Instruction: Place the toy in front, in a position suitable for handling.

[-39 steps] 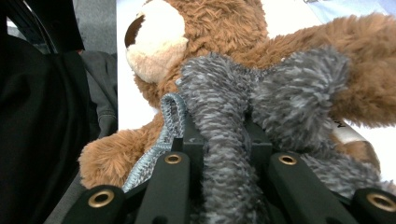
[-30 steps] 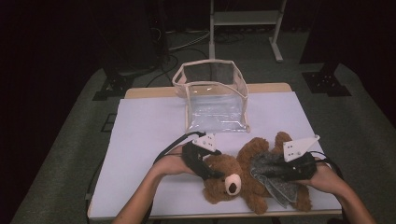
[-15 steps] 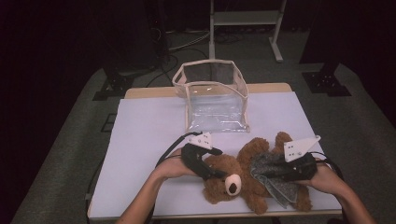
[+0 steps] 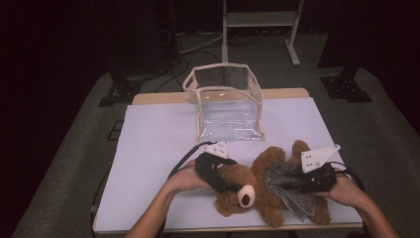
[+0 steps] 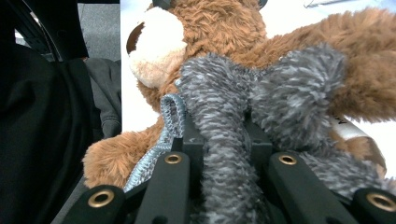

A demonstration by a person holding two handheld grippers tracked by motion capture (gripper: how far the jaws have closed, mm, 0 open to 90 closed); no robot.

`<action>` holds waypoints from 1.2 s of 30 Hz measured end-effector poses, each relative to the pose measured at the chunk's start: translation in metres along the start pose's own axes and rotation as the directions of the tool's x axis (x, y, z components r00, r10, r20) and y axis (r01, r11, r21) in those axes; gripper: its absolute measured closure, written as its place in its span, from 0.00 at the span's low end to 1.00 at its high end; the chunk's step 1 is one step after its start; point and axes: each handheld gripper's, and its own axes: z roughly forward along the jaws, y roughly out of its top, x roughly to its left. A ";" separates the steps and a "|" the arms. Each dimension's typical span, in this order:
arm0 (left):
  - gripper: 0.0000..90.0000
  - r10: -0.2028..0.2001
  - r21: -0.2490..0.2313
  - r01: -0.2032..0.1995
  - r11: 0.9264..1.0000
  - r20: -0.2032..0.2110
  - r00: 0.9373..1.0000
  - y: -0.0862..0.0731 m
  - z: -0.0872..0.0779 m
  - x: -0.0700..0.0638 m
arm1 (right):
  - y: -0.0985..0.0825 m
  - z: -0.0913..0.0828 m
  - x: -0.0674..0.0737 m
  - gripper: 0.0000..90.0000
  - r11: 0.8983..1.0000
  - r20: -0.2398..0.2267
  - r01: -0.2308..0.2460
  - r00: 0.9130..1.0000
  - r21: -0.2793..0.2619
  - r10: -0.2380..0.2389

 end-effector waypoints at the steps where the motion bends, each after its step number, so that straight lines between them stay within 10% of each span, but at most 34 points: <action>1: 0.14 -0.001 0.001 0.001 1.000 0.005 1.000 0.000 0.001 0.000 | 0.000 0.000 0.000 0.84 1.000 0.000 0.000 1.000 0.000 0.000; 9: 0.37 -0.076 0.048 0.074 0.996 0.043 0.996 -0.003 0.005 0.001 | 0.001 0.001 0.001 0.84 1.000 -0.002 0.002 1.000 0.007 -0.002; 17: 0.71 0.008 0.063 -0.005 0.998 -0.045 0.999 0.002 0.000 -0.005 | 0.002 0.001 -0.001 0.84 1.000 0.006 -0.008 1.000 -0.020 0.009; 28: 0.74 0.095 0.125 -0.079 0.989 -0.126 0.988 0.016 -0.021 0.008 | 0.014 0.011 -0.007 0.84 0.998 0.033 -0.011 0.999 -0.064 0.014; 36: 0.72 0.162 0.166 -0.130 0.978 -0.197 0.967 0.012 -0.045 0.006 | 0.030 0.033 -0.005 0.84 0.997 0.031 0.011 0.999 -0.082 -0.008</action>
